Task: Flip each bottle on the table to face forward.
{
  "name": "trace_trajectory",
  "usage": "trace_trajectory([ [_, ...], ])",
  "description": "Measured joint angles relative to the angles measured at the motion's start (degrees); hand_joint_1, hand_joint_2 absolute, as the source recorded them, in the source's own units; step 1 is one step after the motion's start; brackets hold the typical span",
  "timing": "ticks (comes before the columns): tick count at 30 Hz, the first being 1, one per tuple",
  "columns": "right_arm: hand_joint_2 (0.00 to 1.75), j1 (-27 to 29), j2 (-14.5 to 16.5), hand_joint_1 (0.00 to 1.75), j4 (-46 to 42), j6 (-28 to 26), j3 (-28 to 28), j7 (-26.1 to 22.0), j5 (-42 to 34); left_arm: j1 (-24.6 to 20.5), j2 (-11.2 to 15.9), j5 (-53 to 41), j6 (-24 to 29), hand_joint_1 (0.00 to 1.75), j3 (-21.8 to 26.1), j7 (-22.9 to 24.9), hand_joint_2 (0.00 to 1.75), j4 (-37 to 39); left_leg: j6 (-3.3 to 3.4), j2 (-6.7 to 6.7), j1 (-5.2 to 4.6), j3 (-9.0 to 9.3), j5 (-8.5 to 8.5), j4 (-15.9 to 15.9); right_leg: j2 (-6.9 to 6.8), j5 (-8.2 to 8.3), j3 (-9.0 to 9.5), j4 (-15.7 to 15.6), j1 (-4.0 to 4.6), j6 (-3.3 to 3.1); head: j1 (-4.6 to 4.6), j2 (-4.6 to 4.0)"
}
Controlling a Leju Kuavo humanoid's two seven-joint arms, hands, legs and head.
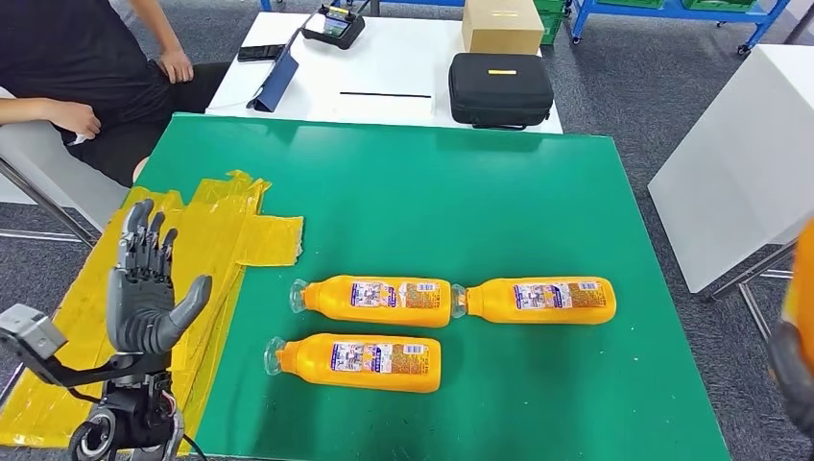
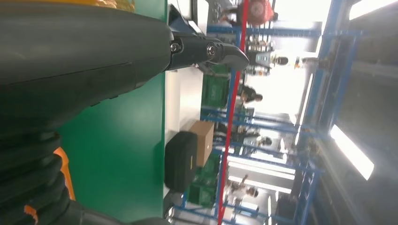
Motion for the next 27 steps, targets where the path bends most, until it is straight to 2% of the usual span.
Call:
trace_trajectory([
  [2, 1.75, -1.7, 0.0, 1.75, 0.6, 0.8, 4.5, 0.0, 0.7, -1.5, 0.0, -0.9, -0.4, 0.00, -1.4, 0.2, 0.00, 0.9, 0.03, 0.02, 0.00, -0.01, 0.03, 0.0, 0.02, 0.03, 0.00, 0.0, 0.00, 0.03, 0.01, 0.00],
  [5, 1.75, -5.1, -1.9, 1.75, 3.6, -2.7, 14.1, 0.1, -0.7, -4.1, 0.0, -2.1, 0.3, 0.00, -3.7, 0.1, 0.00, 2.5, 0.10, 0.03, -0.01, 0.01, 0.12, 0.0, 0.04, 0.11, 0.00, 0.0, -0.01, 0.09, 0.00, 0.00],
  [9, 1.75, -7.4, -5.9, 1.75, 7.6, -7.9, 24.8, 0.8, -3.5, -5.5, 0.0, -2.4, 1.0, 0.00, -5.2, 0.0, 1.75, 3.4, 0.09, -0.01, -0.01, 0.02, 0.16, 0.0, 0.02, 0.13, 0.01, 0.0, -0.01, 0.11, 0.01, 0.00],
  [13, 1.75, -9.1, -10.0, 1.75, 12.0, -8.5, 33.0, -0.9, -7.9, -5.6, 0.2, -2.1, 2.1, 0.00, -5.5, -0.1, 1.75, 3.5, 0.09, 0.05, -0.01, -0.12, 0.15, 0.0, 0.08, 0.13, 0.00, 0.1, 0.00, 0.11, 0.02, 0.00],
  [17, 1.75, -14.6, -12.9, 1.75, 20.9, -13.3, 45.5, -2.6, -11.7, -3.6, 0.6, -2.0, 2.9, 0.00, -4.5, -0.3, 1.75, 1.3, 0.07, 0.27, 0.00, -0.07, 0.16, 0.0, 0.27, 0.13, -0.12, 0.1, 0.00, 0.10, 0.00, 0.00],
  [21, 1.75, -19.1, -13.4, 1.75, 27.1, -17.1, 57.0, -0.4, -14.8, -2.9, 0.7, -2.3, 2.1, 0.00, -4.3, 1.2, 1.75, 0.0, -0.03, -0.04, 0.10, -0.10, 0.25, 0.0, 0.04, 0.12, -0.16, 0.1, 0.07, 0.09, 0.01, 0.00],
  [24, 1.75, -20.6, -13.3, 1.75, 28.5, -18.4, 62.1, 1.8, -15.4, -4.0, 0.7, -1.3, 1.6, 0.00, -5.4, 2.4, 1.75, 0.3, -0.05, -0.10, 0.13, -0.13, 0.26, 0.0, 0.01, 0.12, -0.16, 0.1, 0.10, 0.08, 0.02, 0.00],
  [27, 1.75, -21.8, -12.8, 1.75, 29.8, -18.6, 65.0, 3.6, -14.4, -6.4, 0.5, 0.5, 1.1, 0.00, -6.8, 2.8, 1.75, 1.4, -0.05, -0.10, 0.12, -0.15, 0.26, 0.0, 0.01, 0.13, -0.16, 0.1, 0.08, 0.09, 0.02, 0.00],
])
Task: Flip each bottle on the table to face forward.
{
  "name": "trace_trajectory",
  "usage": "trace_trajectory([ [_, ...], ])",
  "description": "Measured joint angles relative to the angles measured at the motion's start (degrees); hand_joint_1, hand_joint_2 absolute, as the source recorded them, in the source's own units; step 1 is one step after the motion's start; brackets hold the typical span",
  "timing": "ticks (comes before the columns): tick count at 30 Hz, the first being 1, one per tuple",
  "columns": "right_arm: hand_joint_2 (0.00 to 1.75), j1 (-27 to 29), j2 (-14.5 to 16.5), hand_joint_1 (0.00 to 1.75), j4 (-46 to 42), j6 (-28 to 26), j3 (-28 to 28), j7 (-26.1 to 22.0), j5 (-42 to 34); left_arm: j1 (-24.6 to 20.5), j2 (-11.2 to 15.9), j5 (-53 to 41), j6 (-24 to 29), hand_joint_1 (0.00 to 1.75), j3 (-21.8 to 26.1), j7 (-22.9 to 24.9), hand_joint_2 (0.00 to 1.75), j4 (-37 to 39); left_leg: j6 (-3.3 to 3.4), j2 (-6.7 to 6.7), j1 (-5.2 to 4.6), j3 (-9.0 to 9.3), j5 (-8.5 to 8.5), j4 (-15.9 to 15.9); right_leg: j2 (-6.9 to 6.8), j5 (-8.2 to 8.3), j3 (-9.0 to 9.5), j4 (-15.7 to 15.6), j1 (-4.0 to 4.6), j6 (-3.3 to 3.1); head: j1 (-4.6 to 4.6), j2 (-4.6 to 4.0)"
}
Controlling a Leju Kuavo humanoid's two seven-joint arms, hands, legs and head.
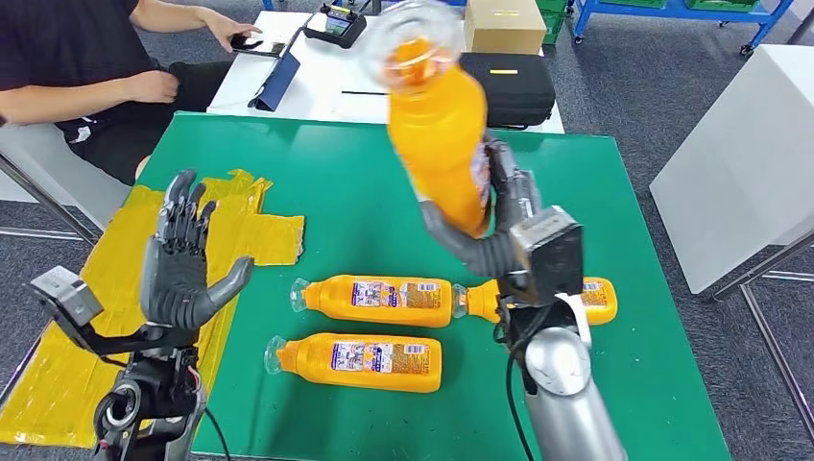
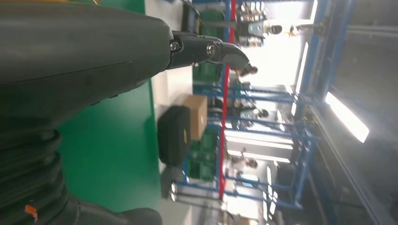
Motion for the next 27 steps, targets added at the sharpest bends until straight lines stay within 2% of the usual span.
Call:
trace_trajectory([
  [6, 1.75, -1.9, 2.2, 1.75, 3.4, 2.1, 1.3, 2.4, 4.1, -3.5, -1.2, 4.4, -2.7, 0.00, -2.2, 1.5, 1.75, 1.5, 0.00, 0.03, -0.02, -0.01, 0.00, 0.0, 0.01, 0.09, 0.00, 0.0, -0.01, -0.12, 0.00, 0.00],
  [13, 1.75, -2.7, 4.1, 1.75, 7.8, 3.3, 2.1, 4.6, 7.2, -3.7, -2.3, 8.5, -5.4, 0.00, -4.2, 3.7, 1.75, 0.4, 0.00, 0.05, 0.01, -0.03, 0.00, 0.0, 0.01, 0.08, -0.04, 0.0, 0.04, -0.12, -0.01, 0.00],
  [27, 1.75, -4.0, 4.7, 1.75, 14.7, 3.3, 2.1, 6.1, 9.4, -3.4, -2.4, 11.1, -6.4, 0.00, -7.1, 5.0, 1.75, -0.8, 0.00, 0.03, 0.01, -0.04, 0.00, 0.0, 0.00, 0.08, -0.05, 0.0, 0.04, -0.13, 0.00, 0.00],
])
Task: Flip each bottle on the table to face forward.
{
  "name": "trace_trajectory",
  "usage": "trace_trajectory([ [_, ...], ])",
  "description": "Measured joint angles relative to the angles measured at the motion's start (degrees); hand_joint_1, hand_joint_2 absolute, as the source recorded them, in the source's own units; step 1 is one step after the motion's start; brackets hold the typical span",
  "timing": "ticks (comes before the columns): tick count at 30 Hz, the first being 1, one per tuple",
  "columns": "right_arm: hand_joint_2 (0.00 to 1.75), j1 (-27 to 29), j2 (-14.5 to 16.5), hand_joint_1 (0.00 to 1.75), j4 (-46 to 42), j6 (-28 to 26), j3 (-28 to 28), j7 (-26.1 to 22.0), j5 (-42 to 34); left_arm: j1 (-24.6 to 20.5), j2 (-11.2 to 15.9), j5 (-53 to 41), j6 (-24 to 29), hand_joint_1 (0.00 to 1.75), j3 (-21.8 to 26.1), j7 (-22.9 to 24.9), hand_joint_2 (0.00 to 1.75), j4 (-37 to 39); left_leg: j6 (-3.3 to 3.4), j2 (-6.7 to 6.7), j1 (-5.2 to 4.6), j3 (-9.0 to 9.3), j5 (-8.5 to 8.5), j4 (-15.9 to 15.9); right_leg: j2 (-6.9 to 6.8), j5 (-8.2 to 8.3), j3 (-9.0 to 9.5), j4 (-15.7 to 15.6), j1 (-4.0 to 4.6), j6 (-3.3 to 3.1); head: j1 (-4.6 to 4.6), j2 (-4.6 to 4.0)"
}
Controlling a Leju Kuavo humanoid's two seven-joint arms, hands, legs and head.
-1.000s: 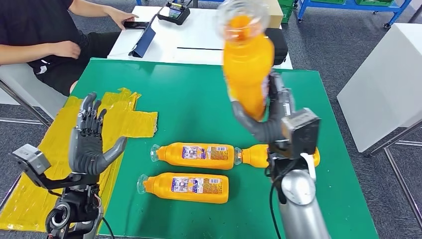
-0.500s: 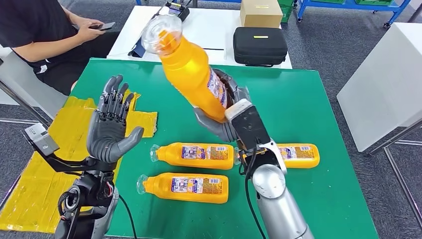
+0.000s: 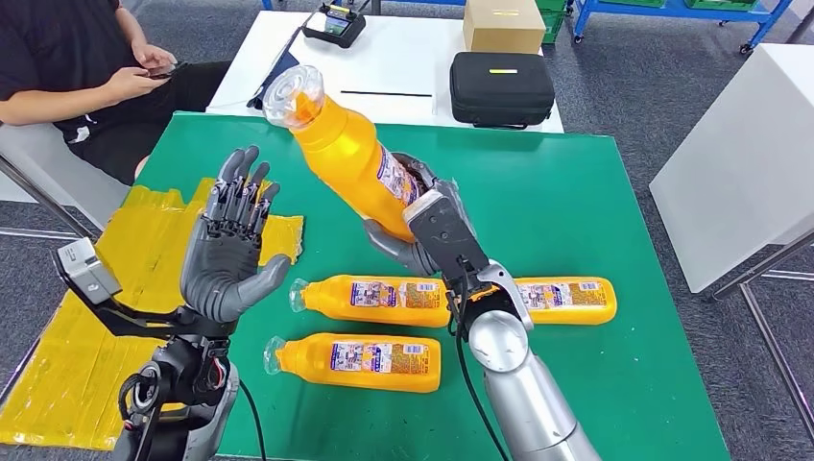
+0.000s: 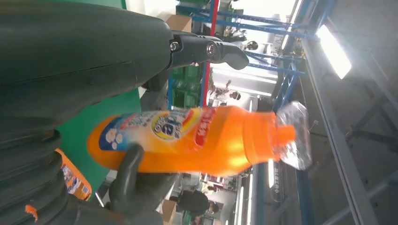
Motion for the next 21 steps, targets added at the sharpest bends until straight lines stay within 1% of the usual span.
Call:
trace_trajectory([
  [5, 1.75, -1.1, 0.1, 1.75, 2.2, -0.1, 0.6, 1.3, 3.2, -0.2, -0.3, 2.4, -0.7, 0.00, -1.9, 1.9, 1.75, 0.0, 0.00, 0.01, 0.00, 0.00, 0.00, 0.0, 0.00, 0.00, 0.00, 0.0, 0.00, 0.00, 0.01, 0.00],
  [11, 1.75, -1.3, 1.1, 1.75, 3.1, -0.8, 5.0, 3.1, 8.0, -0.5, -0.4, 2.9, 0.5, 0.00, -3.1, 2.4, 1.75, 0.0, 0.00, 0.04, 0.01, 0.00, 0.00, 0.0, 0.01, 0.00, -0.03, 0.0, 0.01, 0.00, -0.01, 0.00],
  [16, 1.75, -0.8, 1.4, 1.75, 2.7, -1.9, 10.8, 4.5, 12.3, -0.5, -0.5, 2.5, 2.4, 0.00, -3.0, 2.5, 1.75, 0.1, -0.01, 0.13, 0.02, -0.02, 0.00, 0.0, 0.05, 0.00, -0.08, 0.0, 0.02, 0.00, -0.01, 0.00],
  [21, 1.75, -0.7, 1.4, 1.75, 1.3, -4.7, 18.1, 9.8, 23.2, -0.7, -0.9, 2.5, 3.5, 0.00, -2.4, 3.6, 1.75, 0.3, -0.01, 0.13, 0.02, -0.05, 0.00, 0.0, 0.05, 0.00, -0.12, 0.0, 0.01, -0.01, 0.01, 0.00],
])
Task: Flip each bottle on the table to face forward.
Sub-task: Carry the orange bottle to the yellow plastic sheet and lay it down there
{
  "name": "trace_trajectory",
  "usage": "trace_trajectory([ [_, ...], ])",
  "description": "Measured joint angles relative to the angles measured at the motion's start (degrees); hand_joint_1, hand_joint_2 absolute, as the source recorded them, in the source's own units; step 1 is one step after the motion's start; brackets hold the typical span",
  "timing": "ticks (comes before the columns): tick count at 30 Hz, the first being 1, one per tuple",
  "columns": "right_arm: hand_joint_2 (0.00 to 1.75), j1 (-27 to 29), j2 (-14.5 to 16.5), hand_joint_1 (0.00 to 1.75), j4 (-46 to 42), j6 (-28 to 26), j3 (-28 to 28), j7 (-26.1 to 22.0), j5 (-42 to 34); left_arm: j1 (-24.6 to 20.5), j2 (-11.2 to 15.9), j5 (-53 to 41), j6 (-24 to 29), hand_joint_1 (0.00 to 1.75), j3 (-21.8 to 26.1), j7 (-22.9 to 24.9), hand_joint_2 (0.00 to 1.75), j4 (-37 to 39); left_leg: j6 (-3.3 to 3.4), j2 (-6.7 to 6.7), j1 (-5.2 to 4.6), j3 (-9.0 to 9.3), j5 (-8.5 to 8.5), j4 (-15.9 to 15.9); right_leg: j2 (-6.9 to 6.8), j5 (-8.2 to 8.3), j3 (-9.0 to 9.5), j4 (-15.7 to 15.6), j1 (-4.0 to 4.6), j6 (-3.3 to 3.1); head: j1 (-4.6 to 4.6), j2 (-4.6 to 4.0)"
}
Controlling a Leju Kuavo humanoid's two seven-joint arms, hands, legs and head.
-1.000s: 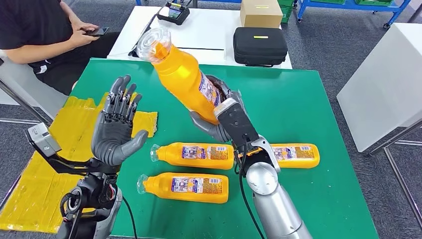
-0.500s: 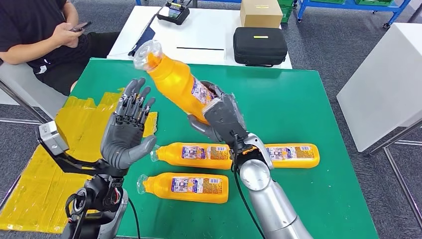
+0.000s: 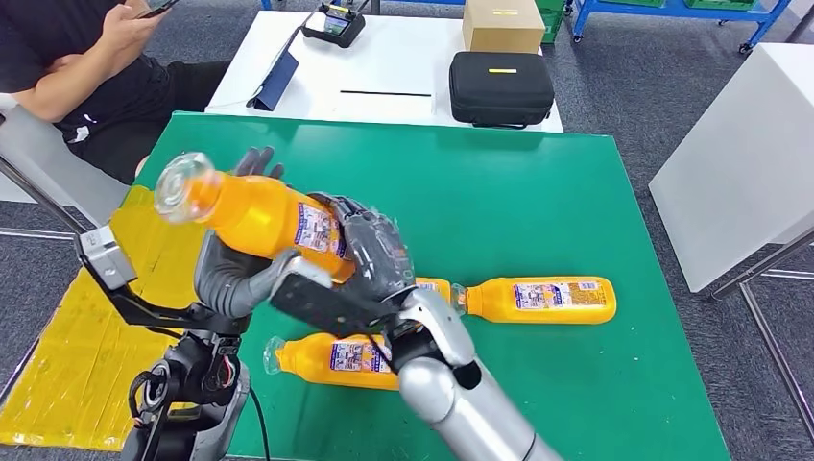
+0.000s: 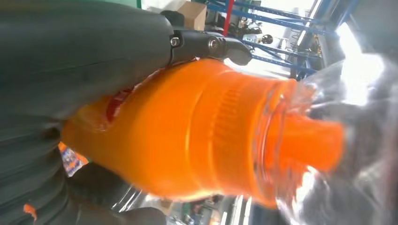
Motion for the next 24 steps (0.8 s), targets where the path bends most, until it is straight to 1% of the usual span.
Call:
trace_trajectory([
  [4, 1.75, 0.1, 0.0, 1.75, -0.7, -1.0, 3.9, 2.1, 4.0, -0.2, -0.2, 0.2, 0.4, 0.00, 0.6, 0.8, 1.75, 0.6, 0.00, 0.04, -0.01, 0.00, 0.00, 0.0, 0.01, 0.01, -0.01, 0.0, -0.01, -0.01, 0.01, 0.00],
  [7, 1.75, 0.6, -0.1, 1.75, -1.1, -1.6, 5.5, 2.9, 5.9, -0.2, -0.2, 0.4, 0.6, 0.00, 0.7, 0.9, 1.75, 1.2, 0.00, 0.04, -0.01, 0.00, 0.00, 0.0, 0.01, 0.01, -0.01, 0.0, -0.01, -0.01, 0.00, 0.00],
  [8, 1.75, 0.8, -0.1, 1.75, -1.2, -1.7, 6.0, 3.2, 6.5, -0.2, -0.2, 0.6, 0.6, 0.03, 0.7, 0.9, 1.75, 1.4, 0.00, 0.05, -0.01, 0.00, 0.00, 0.0, 0.01, 0.01, -0.02, 0.0, -0.01, -0.01, -0.01, 0.00],
  [11, 1.75, 0.9, -0.8, 1.75, -1.4, -1.7, 7.0, 3.2, 7.1, -0.1, -0.2, 0.8, 0.8, 1.34, 1.0, 0.9, 1.75, 1.9, 0.00, 0.08, -0.01, 0.00, 0.00, 0.0, 0.01, 0.01, -0.03, 0.0, -0.01, -0.01, -0.01, 0.00],
  [12, 1.75, 0.8, -1.1, 1.75, -1.3, -1.7, 7.3, 3.0, 7.0, -0.1, -0.2, 0.8, 0.9, 1.75, 1.1, 0.9, 1.75, 2.1, 0.00, 0.07, -0.01, 0.00, 0.00, 0.0, 0.01, 0.01, -0.03, 0.0, -0.01, -0.01, -0.01, 0.00],
  [16, 1.75, 0.4, -2.0, 1.75, -1.0, -1.7, 7.9, 2.5, 6.5, 0.0, -0.2, 0.8, 1.2, 1.75, 1.4, 0.7, 1.75, 2.7, 0.00, 0.07, -0.01, 0.00, 0.00, 0.0, 0.01, 0.01, -0.03, 0.0, 0.00, -0.01, -0.01, 0.00],
  [24, 1.75, 0.3, -2.7, 1.75, -0.8, -1.7, 8.5, 2.2, 6.4, 0.1, -0.2, 0.8, 1.6, 1.75, 1.6, 0.0, 1.75, 3.1, 0.00, 0.08, 0.00, 0.00, 0.00, 0.0, 0.01, 0.01, -0.03, 0.0, 0.00, -0.01, -0.02, 0.00],
])
